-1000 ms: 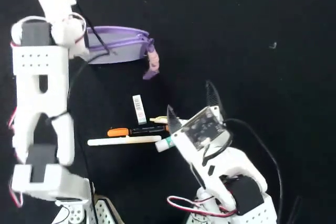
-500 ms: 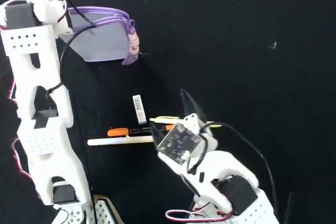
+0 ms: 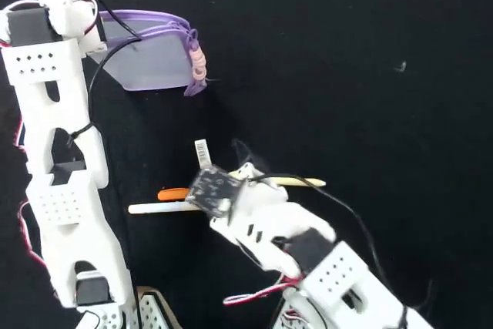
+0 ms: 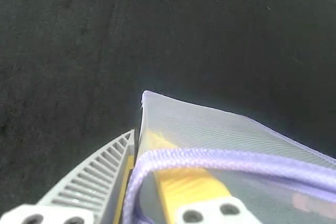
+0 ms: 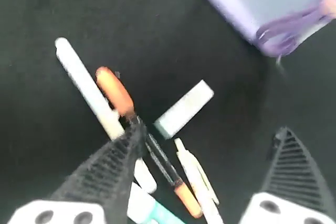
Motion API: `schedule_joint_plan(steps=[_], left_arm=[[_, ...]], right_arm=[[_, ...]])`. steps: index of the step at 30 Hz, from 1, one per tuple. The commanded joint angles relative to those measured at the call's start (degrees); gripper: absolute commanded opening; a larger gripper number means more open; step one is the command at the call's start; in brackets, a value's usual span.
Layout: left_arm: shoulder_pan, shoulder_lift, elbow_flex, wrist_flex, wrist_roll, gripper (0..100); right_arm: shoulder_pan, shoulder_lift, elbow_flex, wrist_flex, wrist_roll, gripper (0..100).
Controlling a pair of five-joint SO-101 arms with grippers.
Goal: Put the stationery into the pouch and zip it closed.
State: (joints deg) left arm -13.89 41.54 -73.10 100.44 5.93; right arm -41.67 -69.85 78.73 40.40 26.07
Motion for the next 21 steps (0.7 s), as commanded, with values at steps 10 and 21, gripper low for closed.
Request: schedule_joint_plan(steps=[10,21], left_arm=[[-1.6,7.0,0.8,0.3,0.2,3],[-1.6,7.0,0.8,0.3,0.2,3]], right_arm=[[-1.7,30.8,-12.3,-5.0,5.0,35.9],[-1.7,56.1,-25.3,-4.9,7.4,35.9]])
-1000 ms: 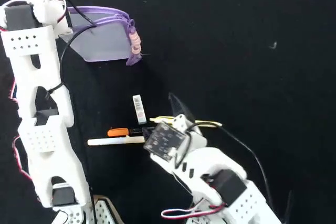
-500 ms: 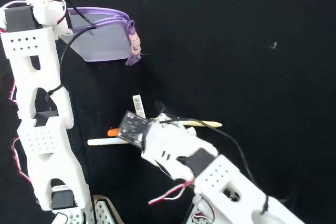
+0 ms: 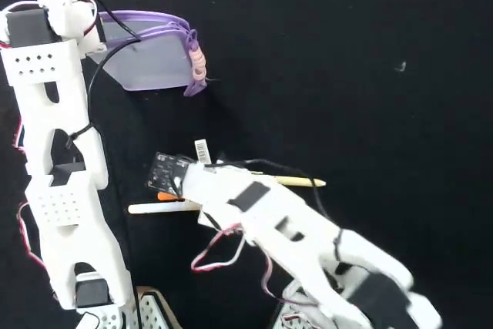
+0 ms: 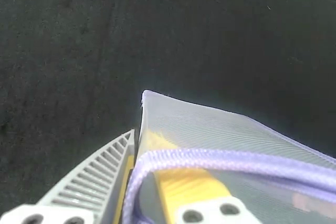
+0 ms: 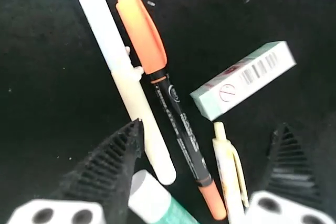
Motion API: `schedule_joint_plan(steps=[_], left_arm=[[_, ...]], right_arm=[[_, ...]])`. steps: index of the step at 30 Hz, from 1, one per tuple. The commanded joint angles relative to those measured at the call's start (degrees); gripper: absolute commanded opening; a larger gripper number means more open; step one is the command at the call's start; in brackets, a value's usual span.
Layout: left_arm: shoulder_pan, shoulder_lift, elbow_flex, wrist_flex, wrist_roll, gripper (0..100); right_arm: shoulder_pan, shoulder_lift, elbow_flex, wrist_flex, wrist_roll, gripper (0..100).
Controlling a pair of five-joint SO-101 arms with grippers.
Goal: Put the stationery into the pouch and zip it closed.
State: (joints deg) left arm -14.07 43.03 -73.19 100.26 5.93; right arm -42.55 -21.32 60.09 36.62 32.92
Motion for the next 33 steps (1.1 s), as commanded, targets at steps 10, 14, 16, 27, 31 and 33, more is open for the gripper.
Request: schedule_joint_plan(steps=[10,14,16,27,31,33], left_arm=[[-1.5,5.6,0.9,0.4,0.2,3],[-1.5,5.6,0.9,0.4,0.2,3],[-1.5,5.6,0.9,0.4,0.2,3],[-1.5,5.6,1.0,0.5,0.2,3],[-1.5,5.6,1.0,0.5,0.2,3],[-1.4,5.5,1.0,0.5,0.3,3]], right_arm=[[-0.5,21.7,-20.5,9.3,0.4,35.9],[-0.5,25.7,-25.1,13.6,0.4,28.4],[-0.4,27.8,-27.6,15.8,0.4,19.6],[0.4,33.1,-33.6,20.8,0.0,2.5],[3.0,32.0,-33.7,20.8,0.0,2.5],[4.7,29.0,-33.3,20.7,0.0,2.5]])
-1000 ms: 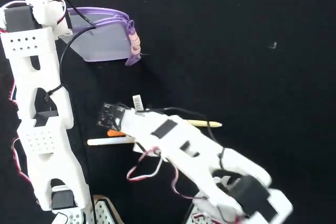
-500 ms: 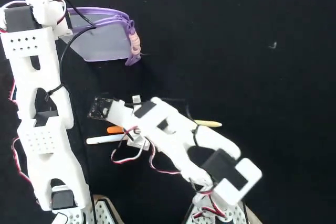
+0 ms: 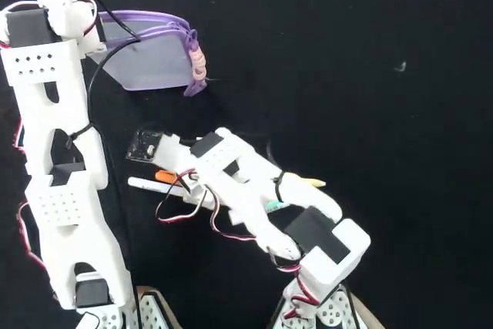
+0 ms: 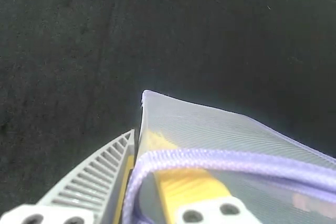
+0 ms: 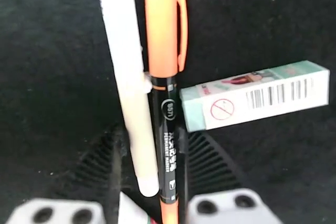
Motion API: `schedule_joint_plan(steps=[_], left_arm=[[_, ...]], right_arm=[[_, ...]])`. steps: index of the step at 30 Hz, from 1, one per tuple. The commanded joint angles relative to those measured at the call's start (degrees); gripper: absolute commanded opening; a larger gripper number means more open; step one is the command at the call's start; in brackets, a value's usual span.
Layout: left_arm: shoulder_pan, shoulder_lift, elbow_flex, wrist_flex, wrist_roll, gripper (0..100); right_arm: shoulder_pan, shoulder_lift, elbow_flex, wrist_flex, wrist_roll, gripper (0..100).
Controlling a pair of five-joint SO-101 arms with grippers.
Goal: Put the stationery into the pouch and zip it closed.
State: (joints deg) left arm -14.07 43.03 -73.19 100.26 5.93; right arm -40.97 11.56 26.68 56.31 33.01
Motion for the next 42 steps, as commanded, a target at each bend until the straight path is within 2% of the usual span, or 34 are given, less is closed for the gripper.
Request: schedule_joint_plan(steps=[1,7,14,19,23,29,36,42], left_arm=[[-1.4,5.5,1.0,0.5,0.3,3],[-1.2,5.2,1.0,0.5,0.3,3],[-0.8,4.9,2.7,0.5,0.3,3],[-0.6,4.9,2.8,0.5,0.3,3],[-0.6,4.9,2.8,0.7,0.3,3],[0.5,4.9,2.9,0.8,0.2,3],[3.5,0.7,9.5,0.8,0.2,3],[7.9,-11.3,21.8,0.6,0.2,3]], right_arm=[[4.0,-5.9,0.8,1.1,-0.1,2.5],[7.6,-22.6,8.6,0.4,-0.1,2.4],[7.9,-45.3,22.1,-6.6,-0.2,2.4],[8.2,-58.7,27.7,-7.2,-0.2,1.1],[12.6,-67.3,30.2,-7.6,-0.7,1.1],[20.5,-76.5,33.2,-12.9,-10.4,1.1],[21.0,-82.9,40.8,-26.3,-14.7,1.1],[20.9,-87.4,41.7,-30.1,-19.1,1.1]])
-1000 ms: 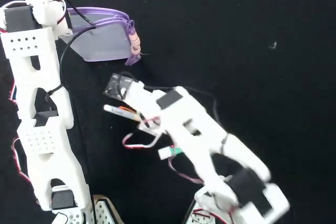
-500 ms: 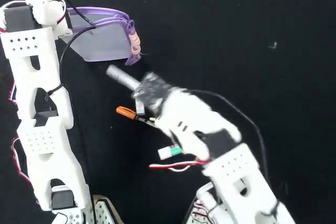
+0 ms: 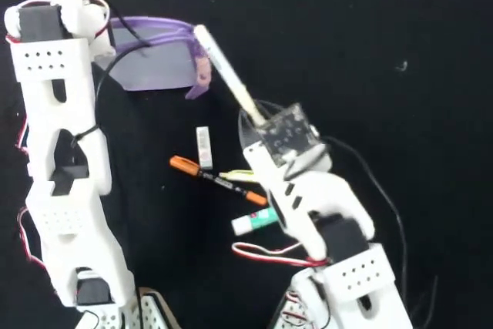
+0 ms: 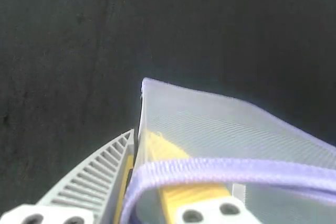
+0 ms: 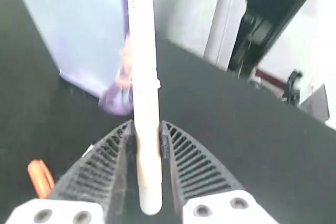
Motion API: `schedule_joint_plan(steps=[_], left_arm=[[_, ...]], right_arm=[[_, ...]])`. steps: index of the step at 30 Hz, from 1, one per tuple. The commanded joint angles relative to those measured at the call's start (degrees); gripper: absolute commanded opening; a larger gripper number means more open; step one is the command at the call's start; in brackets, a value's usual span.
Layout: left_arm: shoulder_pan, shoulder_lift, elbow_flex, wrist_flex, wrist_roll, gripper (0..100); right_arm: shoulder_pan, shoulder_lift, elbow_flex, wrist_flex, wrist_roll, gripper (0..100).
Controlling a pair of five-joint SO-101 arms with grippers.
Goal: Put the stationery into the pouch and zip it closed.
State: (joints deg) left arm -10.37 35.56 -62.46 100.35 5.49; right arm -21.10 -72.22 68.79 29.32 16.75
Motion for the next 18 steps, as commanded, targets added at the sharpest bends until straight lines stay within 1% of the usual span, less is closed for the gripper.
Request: schedule_joint_plan(steps=[1,3,5,8,10,13,18], left_arm=[[5.3,-5.7,12.7,0.4,0.6,3],[7.5,-9.5,15.1,0.4,0.7,3],[9.6,-12.9,16.3,0.4,1.3,3],[11.0,-17.1,16.7,0.4,5.9,3],[11.0,-18.9,16.7,0.5,7.5,3],[11.1,-19.7,18.3,0.5,7.8,3],[13.5,-19.8,21.2,0.5,7.8,3]], right_arm=[[1.1,-4.4,-0.2,-3.4,-3.4,1.1],[1.0,-5.7,-0.1,-4.9,-4.3,1.1],[1.0,-6.7,-0.1,-9.3,-4.5,1.1],[0.9,-7.8,-0.2,-16.1,-4.5,1.1],[0.9,-7.8,-0.2,-19.8,-5.2,1.1],[0.9,-7.5,-0.1,-23.1,-10.7,1.1],[0.9,-7.4,0.0,-28.0,-20.7,1.1]])
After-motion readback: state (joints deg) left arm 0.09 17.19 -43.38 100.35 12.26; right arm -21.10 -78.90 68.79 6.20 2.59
